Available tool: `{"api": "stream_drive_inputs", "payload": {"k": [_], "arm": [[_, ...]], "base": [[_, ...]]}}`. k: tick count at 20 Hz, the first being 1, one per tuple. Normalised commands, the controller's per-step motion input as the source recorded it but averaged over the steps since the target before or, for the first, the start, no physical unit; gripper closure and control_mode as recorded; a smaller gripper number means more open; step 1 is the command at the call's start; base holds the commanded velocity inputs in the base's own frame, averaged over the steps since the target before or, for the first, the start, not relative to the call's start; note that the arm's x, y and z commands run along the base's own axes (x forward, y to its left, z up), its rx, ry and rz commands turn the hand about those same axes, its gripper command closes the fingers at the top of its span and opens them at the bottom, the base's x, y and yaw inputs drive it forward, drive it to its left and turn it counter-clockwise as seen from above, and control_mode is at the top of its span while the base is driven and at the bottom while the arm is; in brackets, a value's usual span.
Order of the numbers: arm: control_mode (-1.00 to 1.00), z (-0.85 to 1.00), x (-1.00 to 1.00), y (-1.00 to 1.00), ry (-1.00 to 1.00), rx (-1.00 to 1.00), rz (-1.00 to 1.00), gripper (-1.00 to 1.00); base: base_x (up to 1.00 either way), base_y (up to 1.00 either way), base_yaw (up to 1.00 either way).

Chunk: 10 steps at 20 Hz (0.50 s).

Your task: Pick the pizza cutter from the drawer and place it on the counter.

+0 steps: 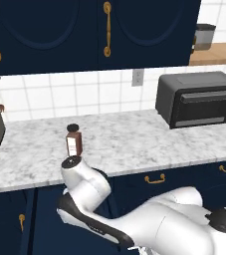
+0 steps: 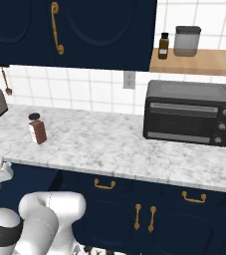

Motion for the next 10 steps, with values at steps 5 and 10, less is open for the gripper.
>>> {"api": "stream_drive_inputs", "payload": {"k": [5, 10], "arm": [[-1.0, 0.9, 0.69, -0.32, 0.0, 0.0, -0.03, 1.0], [-1.0, 0.38, 0.7, -0.8, 0.0, 0.0, -0.29, 1.0]], "base": [[0.0, 0.0, 0.0], [0.0, 0.0, 0.0]]}}
